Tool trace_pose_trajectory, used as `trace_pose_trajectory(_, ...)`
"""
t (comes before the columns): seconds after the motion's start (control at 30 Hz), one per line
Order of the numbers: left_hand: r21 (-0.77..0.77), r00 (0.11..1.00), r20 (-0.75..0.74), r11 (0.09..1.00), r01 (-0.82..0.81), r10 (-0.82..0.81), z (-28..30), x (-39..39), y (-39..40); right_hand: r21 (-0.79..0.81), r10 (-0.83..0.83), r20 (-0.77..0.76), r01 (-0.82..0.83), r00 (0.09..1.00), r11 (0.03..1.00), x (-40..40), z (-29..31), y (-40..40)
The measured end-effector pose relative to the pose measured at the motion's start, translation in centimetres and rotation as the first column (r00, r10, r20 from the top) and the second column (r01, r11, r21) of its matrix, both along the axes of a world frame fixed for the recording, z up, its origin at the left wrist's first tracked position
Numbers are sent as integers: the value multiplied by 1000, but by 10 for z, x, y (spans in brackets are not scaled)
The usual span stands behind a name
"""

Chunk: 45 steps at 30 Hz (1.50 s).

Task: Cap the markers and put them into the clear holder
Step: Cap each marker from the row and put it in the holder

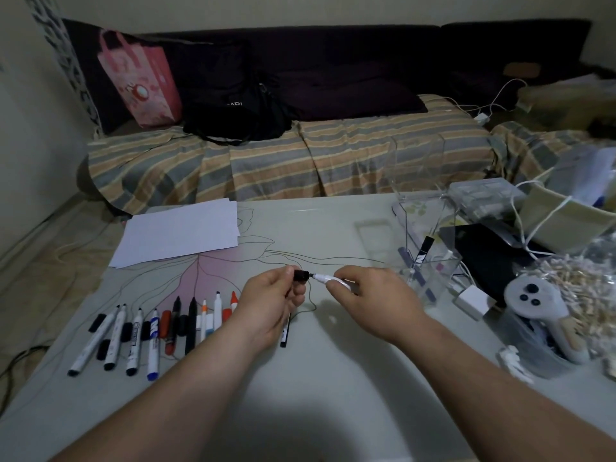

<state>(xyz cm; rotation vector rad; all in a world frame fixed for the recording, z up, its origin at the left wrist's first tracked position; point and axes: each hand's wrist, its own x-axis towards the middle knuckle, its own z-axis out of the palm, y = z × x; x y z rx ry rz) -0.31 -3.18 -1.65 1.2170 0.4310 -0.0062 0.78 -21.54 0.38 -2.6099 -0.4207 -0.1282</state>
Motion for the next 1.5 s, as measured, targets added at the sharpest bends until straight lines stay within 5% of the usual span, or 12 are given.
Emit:
trace_pose_trajectory(0.17, 420, 986, 122, 906, 54, -115, -3, -6, 1, -160, 42, 153, -18, 987, 987, 5, -11, 2)
trace_pose_trajectory(0.27, 882, 940, 69, 461, 99, -334, -6, -9, 7, -193, 87, 347, -20, 934, 981, 8, -16, 4)
trace_pose_trajectory(0.43, 967, 869, 115, 255, 13, -481, -9, -5, 8, -169, 106, 381, -43, 918, 985, 10, -14, 9)
trace_pose_trajectory(0.63, 989, 868, 102, 139, -38, -486, -13, -5, 2, -153, 125, 334, -77, 934, 985, 9, -15, 7)
trace_pose_trajectory(0.93, 983, 862, 162, 158, -97, -481, -4, -5, -7, -17, 64, 168, -62, 984, 998, -4, -6, 6)
trace_pose_trajectory(1.0, 941, 876, 247, 319, -115, -414, 4, -9, -16, -175, 85, 219, -47, 972, 983, -7, 8, 3)
trace_pose_trajectory(1.07, 814, 902, 306, 576, -82, -305, 10, -13, -27, -263, 139, 210, -81, 968, 961, -7, 28, -5)
trace_pose_trajectory(1.13, 670, 913, 318, 742, -27, -254, 11, -12, -38, -146, 171, 140, -151, 975, 978, -7, 50, -19)
trace_pose_trajectory(1.17, 654, 912, 310, 756, -1, -267, 9, -11, -41, -53, 133, 168, -126, 977, 991, -6, 58, -28)
trace_pose_trajectory(1.23, 753, 900, 255, 656, 43, -352, 1, -8, -43, 134, -73, 292, 35, 954, 990, 0, 65, -50)
trace_pose_trajectory(1.33, 954, 850, 52, 278, 114, -525, -20, -4, -37, 407, -318, 279, 188, 906, 894, 13, 56, -80)
trace_pose_trajectory(1.5, 978, 758, -127, 47, 204, -640, -42, -6, -32, 352, -284, 222, 195, 933, 915, 27, 19, -98)
